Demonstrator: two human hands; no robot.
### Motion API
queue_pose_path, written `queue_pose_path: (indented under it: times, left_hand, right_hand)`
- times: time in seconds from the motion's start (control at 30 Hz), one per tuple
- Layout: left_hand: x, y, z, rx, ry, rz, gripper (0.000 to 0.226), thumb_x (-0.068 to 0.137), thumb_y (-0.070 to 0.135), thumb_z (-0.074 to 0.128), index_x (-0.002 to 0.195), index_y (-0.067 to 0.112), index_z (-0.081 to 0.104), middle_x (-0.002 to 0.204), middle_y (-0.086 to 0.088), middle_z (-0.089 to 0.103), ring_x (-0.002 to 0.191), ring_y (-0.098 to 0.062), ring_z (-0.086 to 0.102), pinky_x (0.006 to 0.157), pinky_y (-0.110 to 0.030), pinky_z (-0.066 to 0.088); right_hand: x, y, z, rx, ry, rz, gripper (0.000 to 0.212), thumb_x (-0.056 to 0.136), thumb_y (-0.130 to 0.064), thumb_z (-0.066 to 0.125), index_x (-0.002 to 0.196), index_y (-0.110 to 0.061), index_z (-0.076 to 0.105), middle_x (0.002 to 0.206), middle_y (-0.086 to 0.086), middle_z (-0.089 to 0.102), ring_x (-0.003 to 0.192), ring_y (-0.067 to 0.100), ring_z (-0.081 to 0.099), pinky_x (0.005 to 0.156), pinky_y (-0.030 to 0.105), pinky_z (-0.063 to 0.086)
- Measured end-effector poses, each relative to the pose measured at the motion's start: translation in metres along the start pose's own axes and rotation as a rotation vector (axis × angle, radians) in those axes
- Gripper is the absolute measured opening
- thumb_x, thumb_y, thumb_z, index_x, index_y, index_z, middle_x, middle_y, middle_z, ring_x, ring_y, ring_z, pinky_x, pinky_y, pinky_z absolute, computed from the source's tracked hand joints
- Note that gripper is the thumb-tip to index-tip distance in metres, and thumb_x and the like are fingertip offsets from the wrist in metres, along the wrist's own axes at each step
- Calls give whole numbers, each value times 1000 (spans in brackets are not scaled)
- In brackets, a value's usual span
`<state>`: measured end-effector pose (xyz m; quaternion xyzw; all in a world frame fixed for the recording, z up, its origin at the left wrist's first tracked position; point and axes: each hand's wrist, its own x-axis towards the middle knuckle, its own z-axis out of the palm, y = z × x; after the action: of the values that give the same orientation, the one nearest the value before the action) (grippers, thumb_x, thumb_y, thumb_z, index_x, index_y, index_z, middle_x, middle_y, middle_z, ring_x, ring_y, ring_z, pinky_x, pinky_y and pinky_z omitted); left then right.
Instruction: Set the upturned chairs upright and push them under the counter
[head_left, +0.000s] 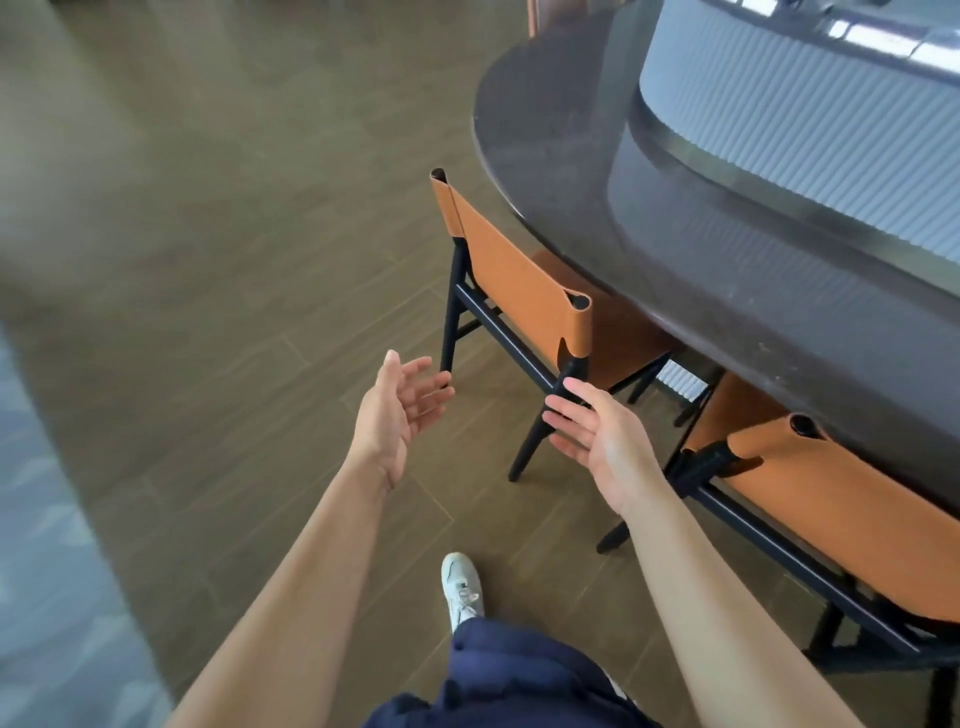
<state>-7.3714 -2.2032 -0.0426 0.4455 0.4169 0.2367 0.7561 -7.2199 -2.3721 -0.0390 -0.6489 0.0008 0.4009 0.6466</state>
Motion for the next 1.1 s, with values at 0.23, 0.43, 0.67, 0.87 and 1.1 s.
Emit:
queue_pose_path:
  times: [0.23, 0.43, 0.67, 0.87, 1.1]
  left_hand:
    - [82, 49, -10, 56, 26, 3, 48, 103, 48, 29, 118, 15, 62, 103, -7, 74, 100, -23, 70, 89, -36, 51]
    - [147, 70, -10, 43, 39, -27, 46, 101, 49, 34, 118, 16, 61, 105, -7, 74, 99, -23, 70, 88, -38, 52]
    - [209, 83, -7, 65, -40, -115, 42, 101, 47, 39, 116, 15, 60, 102, -6, 75, 98, -23, 71, 84, -37, 53]
    - [281, 114, -9, 177, -167, -209, 40, 100, 45, 43, 119, 13, 58, 103, -7, 74, 97, -23, 71, 91, -42, 53]
    - [356, 151, 9, 297, -309, -312, 37, 100, 42, 45, 118, 13, 57, 108, -9, 72, 103, -25, 68, 99, -48, 48]
  right_hand:
    - [80, -36, 51, 26, -62, 0, 22, 97, -35, 55, 114, -25, 64, 106, 0, 75, 96, 17, 72, 84, 36, 58]
    - [132, -61, 85, 0, -91, 24, 21, 99, -35, 49, 111, -24, 62, 106, 2, 75, 96, 19, 73, 82, 35, 58]
    - [172, -67, 110, 73, -40, 84, 26, 99, -37, 48, 116, -20, 59, 103, 3, 76, 95, 20, 73, 79, 34, 57]
    - [213, -69, 144, 250, 71, 128, 33, 99, -39, 47, 119, -15, 57, 105, 7, 75, 96, 22, 73, 79, 37, 55]
    - [247, -76, 172, 555, 273, 162, 30, 100, -34, 50, 114, -8, 55, 108, 15, 73, 93, 26, 73, 74, 37, 55]
